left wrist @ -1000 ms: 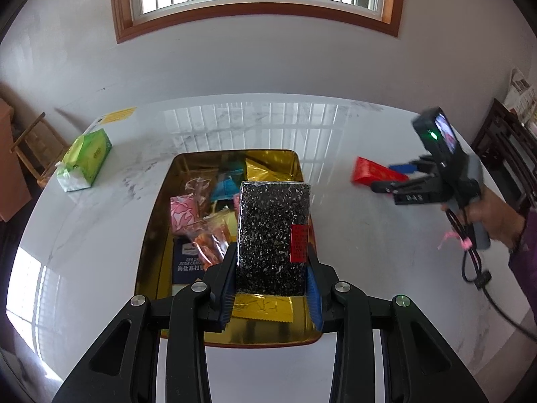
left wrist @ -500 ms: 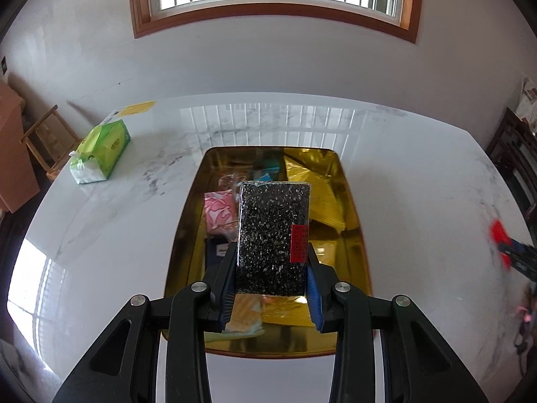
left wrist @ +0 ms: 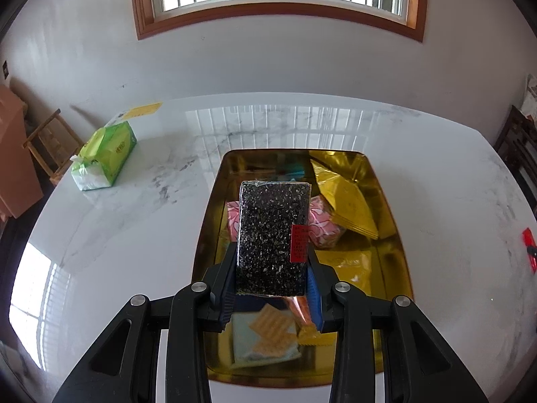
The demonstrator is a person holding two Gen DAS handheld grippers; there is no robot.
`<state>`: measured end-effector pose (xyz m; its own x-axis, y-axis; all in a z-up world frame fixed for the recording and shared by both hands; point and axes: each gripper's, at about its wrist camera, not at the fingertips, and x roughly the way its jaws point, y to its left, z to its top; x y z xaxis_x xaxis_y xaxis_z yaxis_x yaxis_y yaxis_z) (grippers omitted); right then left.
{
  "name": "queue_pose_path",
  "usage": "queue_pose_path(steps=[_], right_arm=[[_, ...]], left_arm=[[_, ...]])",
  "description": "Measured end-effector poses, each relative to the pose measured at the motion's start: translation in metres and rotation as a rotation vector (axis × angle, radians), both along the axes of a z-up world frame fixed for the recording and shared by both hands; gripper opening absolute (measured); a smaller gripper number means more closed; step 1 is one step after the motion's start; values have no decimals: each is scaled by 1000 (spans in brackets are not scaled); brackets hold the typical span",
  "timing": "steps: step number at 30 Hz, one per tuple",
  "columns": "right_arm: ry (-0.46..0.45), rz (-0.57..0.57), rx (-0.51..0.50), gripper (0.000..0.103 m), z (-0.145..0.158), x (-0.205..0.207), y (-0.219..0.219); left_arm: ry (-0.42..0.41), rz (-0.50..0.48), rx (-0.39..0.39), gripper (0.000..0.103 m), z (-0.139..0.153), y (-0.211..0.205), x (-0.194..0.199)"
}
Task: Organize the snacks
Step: 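Lower the speckled block into the tin and open the left tool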
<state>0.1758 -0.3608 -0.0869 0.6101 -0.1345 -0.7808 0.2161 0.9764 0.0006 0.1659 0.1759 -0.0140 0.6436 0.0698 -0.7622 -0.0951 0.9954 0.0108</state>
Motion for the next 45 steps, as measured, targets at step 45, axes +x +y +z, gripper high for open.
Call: queue_pose_path(steps=[45], right_arm=[[3, -2, -10, 48, 0, -5, 6]], left_arm=[[-50, -1, 73, 53, -1, -10, 57]])
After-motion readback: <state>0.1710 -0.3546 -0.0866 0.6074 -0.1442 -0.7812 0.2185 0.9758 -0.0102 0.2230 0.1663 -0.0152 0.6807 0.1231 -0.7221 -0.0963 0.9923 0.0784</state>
